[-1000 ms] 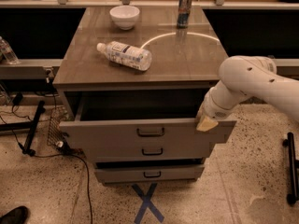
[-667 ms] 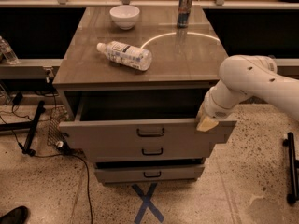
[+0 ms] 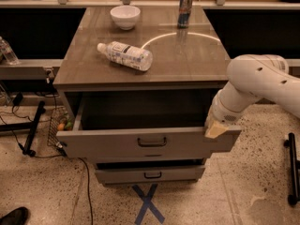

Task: Open top drawer

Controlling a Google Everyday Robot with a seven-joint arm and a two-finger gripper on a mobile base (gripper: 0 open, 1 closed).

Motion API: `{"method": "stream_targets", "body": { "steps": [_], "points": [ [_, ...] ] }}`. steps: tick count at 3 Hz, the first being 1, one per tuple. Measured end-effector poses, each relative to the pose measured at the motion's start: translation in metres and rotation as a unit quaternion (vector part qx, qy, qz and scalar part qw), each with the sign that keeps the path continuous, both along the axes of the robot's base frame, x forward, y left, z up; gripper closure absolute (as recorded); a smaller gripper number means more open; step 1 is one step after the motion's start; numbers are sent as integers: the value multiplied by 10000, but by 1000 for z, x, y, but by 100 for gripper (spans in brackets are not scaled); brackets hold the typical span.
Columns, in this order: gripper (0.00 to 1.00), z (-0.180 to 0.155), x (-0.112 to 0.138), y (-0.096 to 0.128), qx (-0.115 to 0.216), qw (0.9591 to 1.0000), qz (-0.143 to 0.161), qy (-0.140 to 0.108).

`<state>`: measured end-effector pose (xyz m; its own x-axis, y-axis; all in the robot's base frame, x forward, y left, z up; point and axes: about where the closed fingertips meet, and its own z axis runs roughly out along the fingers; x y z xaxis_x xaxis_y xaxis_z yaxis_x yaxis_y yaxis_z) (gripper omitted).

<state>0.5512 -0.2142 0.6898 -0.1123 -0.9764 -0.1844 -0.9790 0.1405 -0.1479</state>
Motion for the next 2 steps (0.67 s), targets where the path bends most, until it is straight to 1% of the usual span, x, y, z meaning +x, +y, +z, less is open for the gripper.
{"method": "stream_targets", "body": {
  "steps": [1,2],
  "points": [
    [6,1,-5,-3,-39,10000,7,43],
    [0,14,-46,-27,-362,9985,64,399]
  ]
}}
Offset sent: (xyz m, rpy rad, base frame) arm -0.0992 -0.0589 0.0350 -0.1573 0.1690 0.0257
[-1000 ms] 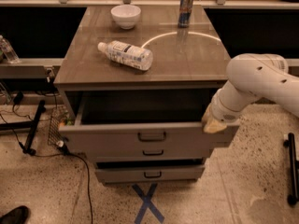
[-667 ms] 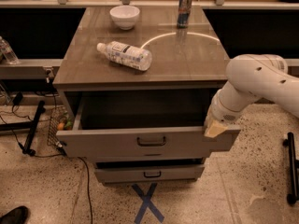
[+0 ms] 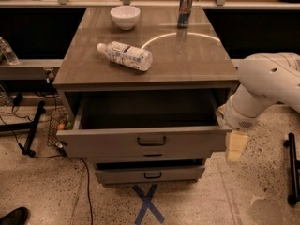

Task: Open top drawer

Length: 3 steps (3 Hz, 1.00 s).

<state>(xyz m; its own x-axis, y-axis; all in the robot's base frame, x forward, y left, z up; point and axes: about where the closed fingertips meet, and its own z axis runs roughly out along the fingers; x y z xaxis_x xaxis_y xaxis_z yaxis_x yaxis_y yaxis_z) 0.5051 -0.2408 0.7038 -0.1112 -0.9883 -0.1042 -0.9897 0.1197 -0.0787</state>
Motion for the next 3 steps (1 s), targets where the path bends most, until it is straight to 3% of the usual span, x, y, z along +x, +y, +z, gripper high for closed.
{"method": "stream_targets", "body": {
  "steps": [1,2,3],
  "points": [
    [4,5,-40,-14,-246,9987,169,421],
    [26,4,-58,-16,-293,9972,276,637],
    [19,8,-59,-12,-275,9969,371,641]
  ]
}}
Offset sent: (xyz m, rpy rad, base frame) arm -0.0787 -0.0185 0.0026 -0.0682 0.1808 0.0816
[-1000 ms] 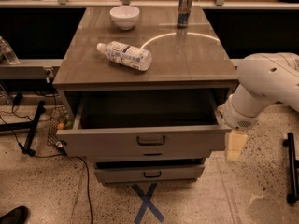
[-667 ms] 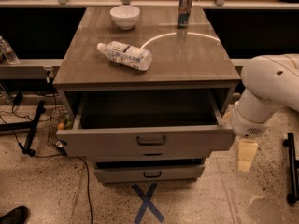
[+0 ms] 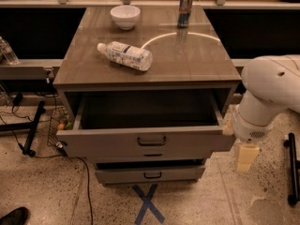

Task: Open top drawer

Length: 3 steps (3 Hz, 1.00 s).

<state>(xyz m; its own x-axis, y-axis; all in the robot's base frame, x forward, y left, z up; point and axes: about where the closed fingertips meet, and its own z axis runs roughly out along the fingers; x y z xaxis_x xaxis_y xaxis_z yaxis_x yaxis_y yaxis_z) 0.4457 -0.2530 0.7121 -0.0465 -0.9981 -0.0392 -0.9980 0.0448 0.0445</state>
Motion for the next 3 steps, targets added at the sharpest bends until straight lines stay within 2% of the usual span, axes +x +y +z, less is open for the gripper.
{"method": "stream_targets", "body": {
  "steps": [1,2,3],
  "points": [
    [0,13,12,0,-31,9998,54,-201],
    [0,13,37,13,129,9990,150,-399],
    [0,2,46,23,309,9986,142,-410]
  ]
}}
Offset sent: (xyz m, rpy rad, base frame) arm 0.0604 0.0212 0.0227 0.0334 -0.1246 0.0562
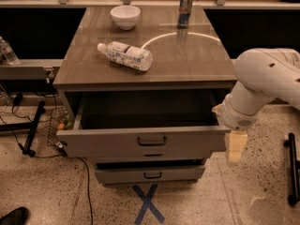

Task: Open top drawer

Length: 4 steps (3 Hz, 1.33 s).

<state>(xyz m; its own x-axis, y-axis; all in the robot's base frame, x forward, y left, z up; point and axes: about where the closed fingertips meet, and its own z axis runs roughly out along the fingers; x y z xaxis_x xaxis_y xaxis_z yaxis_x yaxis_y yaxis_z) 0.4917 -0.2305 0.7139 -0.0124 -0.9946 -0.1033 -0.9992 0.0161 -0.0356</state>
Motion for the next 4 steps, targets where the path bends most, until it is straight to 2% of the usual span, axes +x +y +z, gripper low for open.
{"method": "stream_targets", "body": {
  "steps": [1,3,4],
  "points": [
    [25,-22,2,12,214,9997,9,131],
    [87,-31,-9,3,246,9992,-115,285],
    [97,-28,-14,-4,182,9992,-172,309]
  ]
}}
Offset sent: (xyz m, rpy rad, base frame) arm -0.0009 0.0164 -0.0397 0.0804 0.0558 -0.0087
